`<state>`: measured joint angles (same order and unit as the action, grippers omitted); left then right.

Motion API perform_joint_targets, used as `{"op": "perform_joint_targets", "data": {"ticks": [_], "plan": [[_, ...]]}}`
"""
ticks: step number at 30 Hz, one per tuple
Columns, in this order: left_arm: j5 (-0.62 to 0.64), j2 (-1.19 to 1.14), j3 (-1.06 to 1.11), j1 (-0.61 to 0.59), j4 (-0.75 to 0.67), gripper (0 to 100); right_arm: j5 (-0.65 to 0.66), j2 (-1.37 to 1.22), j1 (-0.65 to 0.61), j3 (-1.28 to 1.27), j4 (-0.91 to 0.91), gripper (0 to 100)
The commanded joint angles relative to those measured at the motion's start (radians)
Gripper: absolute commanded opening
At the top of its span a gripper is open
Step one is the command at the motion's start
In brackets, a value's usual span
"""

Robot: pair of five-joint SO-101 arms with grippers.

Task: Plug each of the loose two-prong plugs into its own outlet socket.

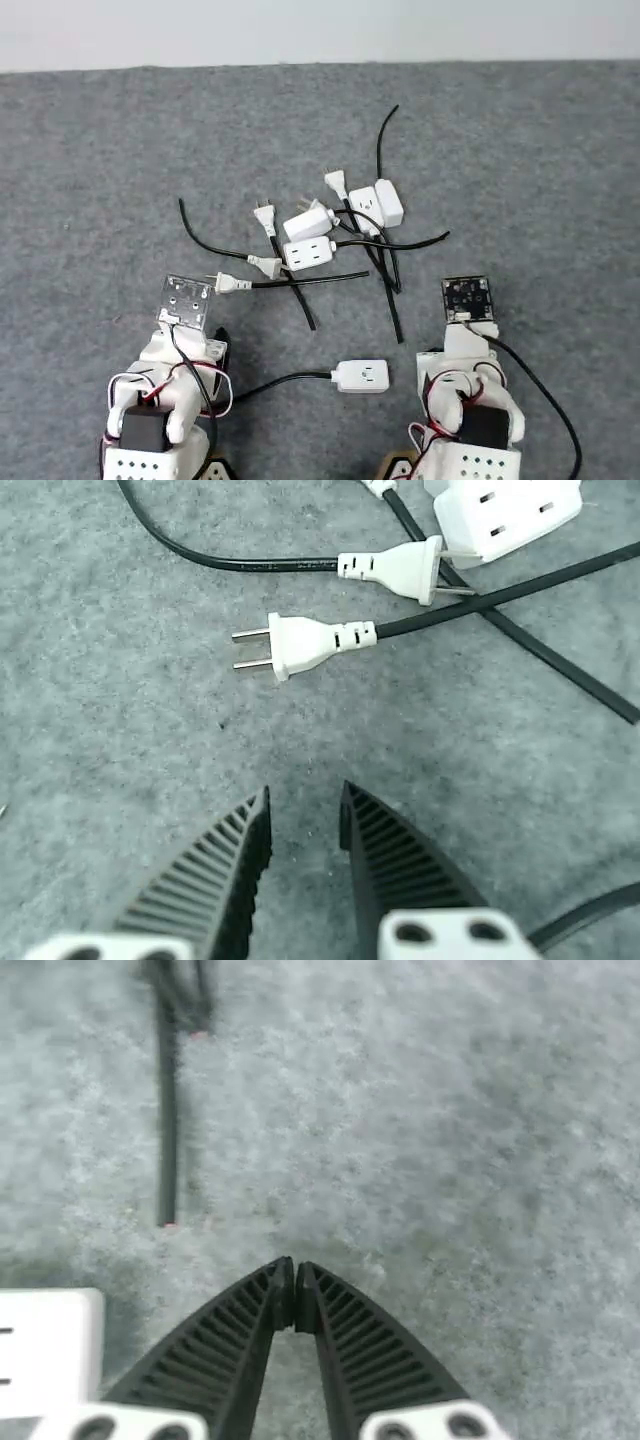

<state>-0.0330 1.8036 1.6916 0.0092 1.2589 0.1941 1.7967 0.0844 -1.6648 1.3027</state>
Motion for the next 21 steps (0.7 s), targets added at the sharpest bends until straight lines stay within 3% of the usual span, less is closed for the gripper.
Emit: {"op": "perform_joint_targets", "data": {"ticks": [1,6,13,17,21], "plan": [[-0.011,0.017,-0.008,0.0,0.003,11,-0.009,0.01,-0.065,-0.018,0.001,0.9],[-0.011,0.017,-0.01,-0.005,0.003,11,-0.005,0.01,-0.068,-0.018,0.001,0.9],[-0.011,0.017,-0.091,-0.183,0.028,11,-0.003,0.01,-0.068,0.006,-0.01,0.9],[-0.012,0.017,-0.179,-0.206,0.02,12,-0.003,0.01,-0.068,0.018,-0.059,0.9],[-0.011,0.017,-0.259,-0.199,-0.077,12,-0.003,0.01,-0.079,0.012,-0.142,0.9]]}}
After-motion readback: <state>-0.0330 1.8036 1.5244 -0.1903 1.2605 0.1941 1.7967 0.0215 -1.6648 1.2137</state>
